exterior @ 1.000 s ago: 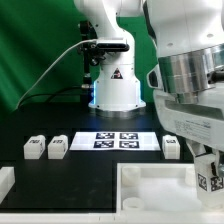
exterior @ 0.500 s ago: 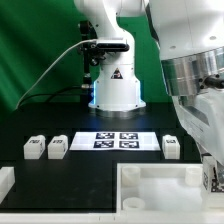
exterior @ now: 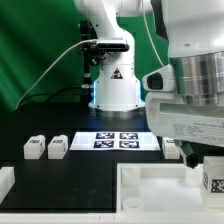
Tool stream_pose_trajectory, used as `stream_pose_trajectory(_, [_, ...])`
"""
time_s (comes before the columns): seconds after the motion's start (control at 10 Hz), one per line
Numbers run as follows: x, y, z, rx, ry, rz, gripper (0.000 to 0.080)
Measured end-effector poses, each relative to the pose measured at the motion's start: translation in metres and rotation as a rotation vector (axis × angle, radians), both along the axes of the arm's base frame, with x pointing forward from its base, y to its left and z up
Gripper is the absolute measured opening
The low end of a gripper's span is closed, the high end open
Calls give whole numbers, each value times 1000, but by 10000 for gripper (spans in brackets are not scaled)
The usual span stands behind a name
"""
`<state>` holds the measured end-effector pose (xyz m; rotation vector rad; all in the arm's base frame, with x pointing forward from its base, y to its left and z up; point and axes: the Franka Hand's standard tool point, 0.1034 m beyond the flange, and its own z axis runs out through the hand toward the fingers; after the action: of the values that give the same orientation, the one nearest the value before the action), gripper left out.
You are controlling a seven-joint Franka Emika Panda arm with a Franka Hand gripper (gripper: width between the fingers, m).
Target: Assemble one leg
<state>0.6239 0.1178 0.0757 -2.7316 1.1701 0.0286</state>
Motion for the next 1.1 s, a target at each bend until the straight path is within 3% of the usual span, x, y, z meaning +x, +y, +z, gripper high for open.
stream_pose_trajectory(0.2, [0, -2, 0, -19, -27, 176, 648])
stream_pose_trajectory(0.4, [1, -5, -3, -120, -61, 576, 648])
stream_pose_trajectory(0.6, [2, -5, -3, -126, -73, 675, 648])
stream_pose_trajectory(0.7, [2, -5, -3, -126, -73, 675, 520])
stream_pose_trajectory(0.8, [2, -4, -3, -120, -66, 607, 520])
stream_pose_trajectory(1.0, [2, -2, -3, -101, -38, 353, 290])
stream_pose_trajectory(1.1, [2, -2, -4, -93, -29, 278, 290])
